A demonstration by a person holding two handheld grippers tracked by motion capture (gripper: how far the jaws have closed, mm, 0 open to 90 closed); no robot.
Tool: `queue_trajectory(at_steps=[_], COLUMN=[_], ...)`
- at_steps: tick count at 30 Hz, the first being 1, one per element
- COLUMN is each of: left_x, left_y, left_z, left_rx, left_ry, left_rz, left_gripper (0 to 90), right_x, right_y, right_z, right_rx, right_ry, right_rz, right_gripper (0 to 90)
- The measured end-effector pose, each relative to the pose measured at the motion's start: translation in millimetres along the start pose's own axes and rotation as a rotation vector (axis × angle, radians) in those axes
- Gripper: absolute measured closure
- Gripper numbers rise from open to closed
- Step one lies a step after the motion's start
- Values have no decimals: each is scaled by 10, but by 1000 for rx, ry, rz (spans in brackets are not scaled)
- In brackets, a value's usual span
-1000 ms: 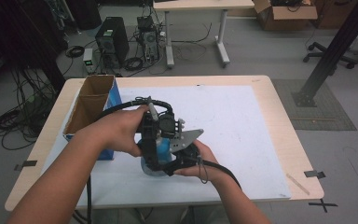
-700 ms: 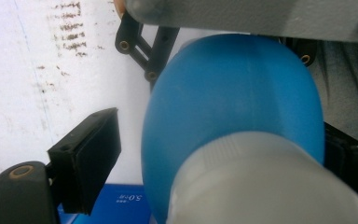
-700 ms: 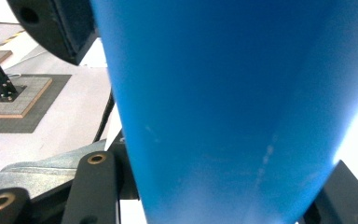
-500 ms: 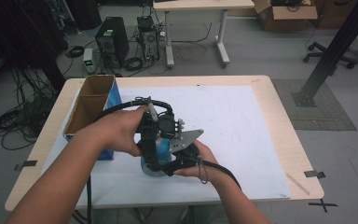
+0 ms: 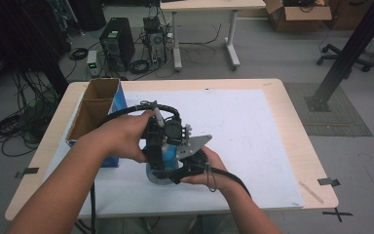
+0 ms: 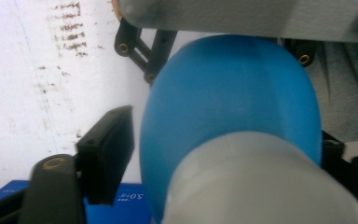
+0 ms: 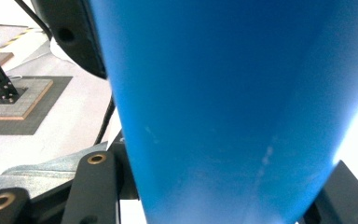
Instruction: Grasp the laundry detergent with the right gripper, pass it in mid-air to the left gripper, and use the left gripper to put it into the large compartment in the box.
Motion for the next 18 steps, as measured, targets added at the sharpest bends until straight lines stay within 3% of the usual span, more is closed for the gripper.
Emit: queue_trajectory(at_steps=[6, 18], left_x=[0, 2], left_y=[1, 29], left_z=[24, 24], left_rx=[34, 40], left_ry=[10, 8], left_rz=[-4, -35], left_gripper=[374, 389], right_x=[-7, 13], right_y=[-9, 0], right_z=[9, 8], right_rx=[-2, -4], right_ry=[1, 6], right_rz=[9, 0], right_gripper=[450, 450])
Point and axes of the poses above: each handheld gripper's, and its own axes: y roughly forward along the jaws, x roughly out of its underside, z roughly to its right, the point moved 7 cm from there along y, roughly forward along the jaws
